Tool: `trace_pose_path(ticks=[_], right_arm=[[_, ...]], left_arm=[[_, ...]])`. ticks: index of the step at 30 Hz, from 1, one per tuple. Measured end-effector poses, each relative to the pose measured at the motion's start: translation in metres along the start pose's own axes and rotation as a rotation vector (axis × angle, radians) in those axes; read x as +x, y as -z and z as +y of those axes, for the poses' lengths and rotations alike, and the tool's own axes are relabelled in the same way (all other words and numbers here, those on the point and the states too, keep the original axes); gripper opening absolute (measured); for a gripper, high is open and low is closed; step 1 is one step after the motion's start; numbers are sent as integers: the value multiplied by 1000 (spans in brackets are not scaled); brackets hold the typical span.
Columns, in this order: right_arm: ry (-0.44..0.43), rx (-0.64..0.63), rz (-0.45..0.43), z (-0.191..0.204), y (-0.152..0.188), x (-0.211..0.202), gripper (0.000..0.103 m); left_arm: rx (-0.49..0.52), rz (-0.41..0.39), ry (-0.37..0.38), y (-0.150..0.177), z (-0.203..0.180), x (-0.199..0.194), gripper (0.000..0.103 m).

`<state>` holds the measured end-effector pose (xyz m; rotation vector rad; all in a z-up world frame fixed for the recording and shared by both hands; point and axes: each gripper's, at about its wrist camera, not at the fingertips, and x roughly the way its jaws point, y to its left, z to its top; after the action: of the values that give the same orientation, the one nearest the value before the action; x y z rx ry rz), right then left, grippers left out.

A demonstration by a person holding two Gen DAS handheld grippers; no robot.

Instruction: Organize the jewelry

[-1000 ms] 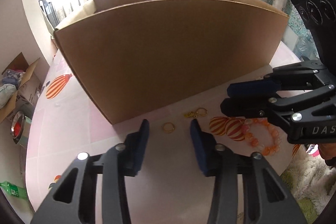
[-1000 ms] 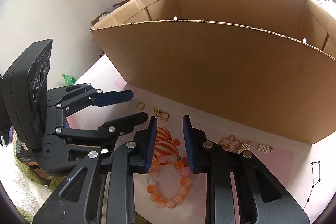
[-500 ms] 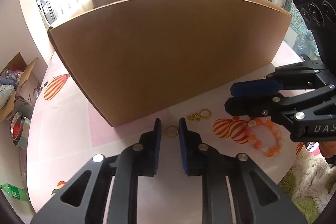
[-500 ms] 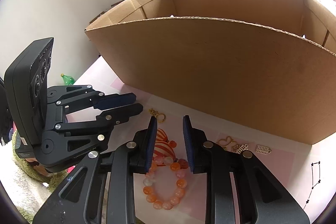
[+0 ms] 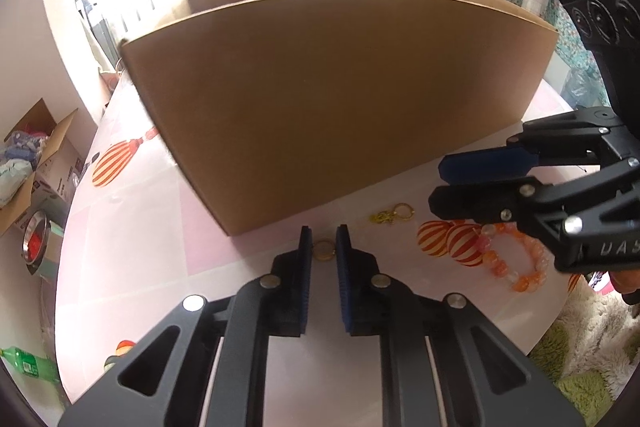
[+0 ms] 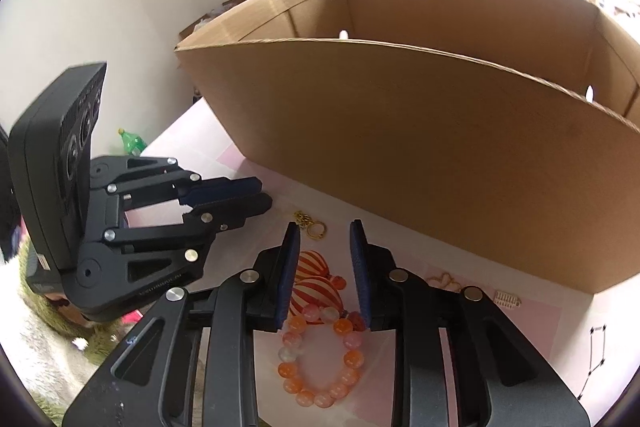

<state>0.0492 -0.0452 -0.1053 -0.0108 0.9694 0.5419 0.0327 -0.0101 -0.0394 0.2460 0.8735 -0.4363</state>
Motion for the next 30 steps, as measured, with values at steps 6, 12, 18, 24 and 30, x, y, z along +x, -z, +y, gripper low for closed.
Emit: trace_pose_path(ticks=[6,12,18,24,30], right_arm=[[39,-86,14,11,-3,10,26],[55,-149,49,14,-4,21,21],[77,-204,61,17,-8,27,16],[66,-183,69,12,-14,29,8],[60,-152,71,4,-14,26,0]], left_arm=[[-10,-2,-10,1,0,0,11],[-10,-7,-8,1,-6,1,11],[-12,-12,-6,1,-5,2,11],[-13,-18,-7,6,-3,-1,11],[-16,-23,-7,7,-1,-1,11]])
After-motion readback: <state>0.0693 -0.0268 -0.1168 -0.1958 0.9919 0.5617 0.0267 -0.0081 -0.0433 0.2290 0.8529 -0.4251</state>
